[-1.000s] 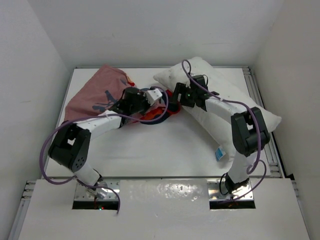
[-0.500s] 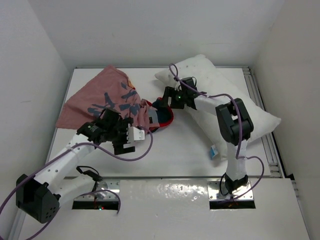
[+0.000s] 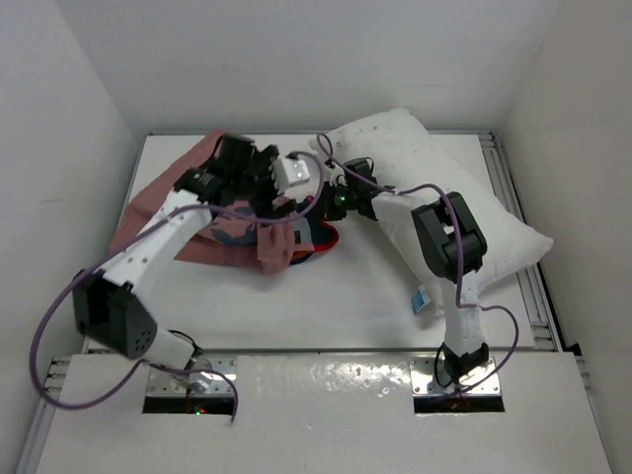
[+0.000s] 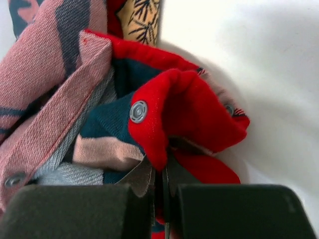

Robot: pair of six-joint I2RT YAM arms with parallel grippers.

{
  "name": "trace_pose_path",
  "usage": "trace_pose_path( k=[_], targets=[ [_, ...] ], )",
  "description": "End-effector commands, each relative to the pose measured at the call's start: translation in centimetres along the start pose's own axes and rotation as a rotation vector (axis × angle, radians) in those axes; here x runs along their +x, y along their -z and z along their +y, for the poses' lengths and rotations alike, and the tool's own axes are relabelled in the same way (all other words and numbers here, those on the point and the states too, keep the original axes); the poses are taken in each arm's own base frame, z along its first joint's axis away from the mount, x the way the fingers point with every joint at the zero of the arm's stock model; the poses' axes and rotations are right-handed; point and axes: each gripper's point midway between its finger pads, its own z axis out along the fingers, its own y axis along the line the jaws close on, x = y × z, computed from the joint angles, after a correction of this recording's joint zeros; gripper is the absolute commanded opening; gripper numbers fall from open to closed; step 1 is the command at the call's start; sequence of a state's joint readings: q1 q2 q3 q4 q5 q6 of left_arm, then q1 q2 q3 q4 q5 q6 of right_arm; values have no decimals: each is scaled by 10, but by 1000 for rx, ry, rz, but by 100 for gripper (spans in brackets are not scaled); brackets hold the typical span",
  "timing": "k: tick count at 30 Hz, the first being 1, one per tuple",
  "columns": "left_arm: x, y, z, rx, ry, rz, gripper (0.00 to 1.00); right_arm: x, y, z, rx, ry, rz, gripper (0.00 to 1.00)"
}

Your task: Put the pillow into the pillowcase

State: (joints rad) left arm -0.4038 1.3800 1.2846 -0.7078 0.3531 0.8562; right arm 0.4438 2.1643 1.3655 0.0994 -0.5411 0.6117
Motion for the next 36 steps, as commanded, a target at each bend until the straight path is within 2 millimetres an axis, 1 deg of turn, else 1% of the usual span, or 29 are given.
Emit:
trace_pose_path(
  k=[1,2,4,5,6,7,10,12,14,15,17,18,20,21,22,23,24,25,26,27,28,29,30,31,32,33,34,35,36],
  targets=[
    [-35,-28,14,84,78,-96,100,-41,29,43,-45,160,-89,0],
    [-24,-51,7,150,106,-58,100,-43,33,43,-34,168,-95,0],
    [-24,-63,6,191,134,-32,100,-50,45,46,-22,173,-112,0],
    [-15,-78,2,224,160,-1,100,-52,48,47,-20,166,-122,0],
    [-10,-81,5,222,176,14,100,-53,51,47,-20,140,-127,0],
    [-4,-85,10,211,189,28,100,-62,60,49,-23,130,-157,0],
    [17,-92,15,178,203,64,98,-65,70,51,-33,92,-188,0],
    [23,-96,14,173,190,73,86,-67,73,53,-40,91,-202,0],
    [22,-102,9,189,182,63,68,-68,75,57,-49,96,-208,0],
    [21,-105,7,199,182,59,44,-68,75,57,-51,91,-206,0],
    [21,-106,9,213,192,60,15,-74,81,53,-58,71,-215,0],
    [16,-99,22,194,208,50,0,-87,91,46,-56,30,-248,0],
    [11,-91,45,164,245,21,0,-104,104,39,-59,-25,-299,0],
    [3,-75,81,82,283,-19,0,-128,120,31,-53,-26,-364,0],
    [-3,-66,102,34,297,-45,0,-143,129,26,-42,-28,-402,0],
    [-21,-42,138,-62,285,-99,0,-159,142,18,-23,-23,-445,0],
    [-18,-23,168,-149,307,-119,0,-174,150,18,-17,-10,-481,0],
    [-23,-6,188,-212,292,-139,0,-202,165,29,-21,29,-545,0],
    [-30,12,205,-271,264,-160,0,-216,174,32,-21,54,-584,0],
    [-37,39,229,-357,190,-184,0,-227,181,38,-30,71,-614,0],
    [-48,66,238,-429,138,-197,0,-242,192,51,-49,103,-656,0],
    [-49,80,244,-471,44,-183,0,-250,200,62,-72,129,-693,0],
    [-58,105,239,-507,-34,-184,0,-249,202,67,-89,134,-697,0],
    [-59,110,230,-499,-102,-160,0,-244,201,73,-115,142,-689,0],
    [-53,109,202,-447,-222,-100,0,-231,195,77,-133,148,-668,0],
    [-40,103,184,-414,-260,-37,0,-220,190,79,-142,148,-646,0],
    [-7,72,147,-292,-261,34,13,-205,180,85,-161,150,-622,0],
    [-8,76,113,-235,-314,44,19,-176,166,74,-146,110,-573,0],
    [6,67,84,-163,-311,58,28,-159,156,75,-154,98,-541,0]
  ],
)
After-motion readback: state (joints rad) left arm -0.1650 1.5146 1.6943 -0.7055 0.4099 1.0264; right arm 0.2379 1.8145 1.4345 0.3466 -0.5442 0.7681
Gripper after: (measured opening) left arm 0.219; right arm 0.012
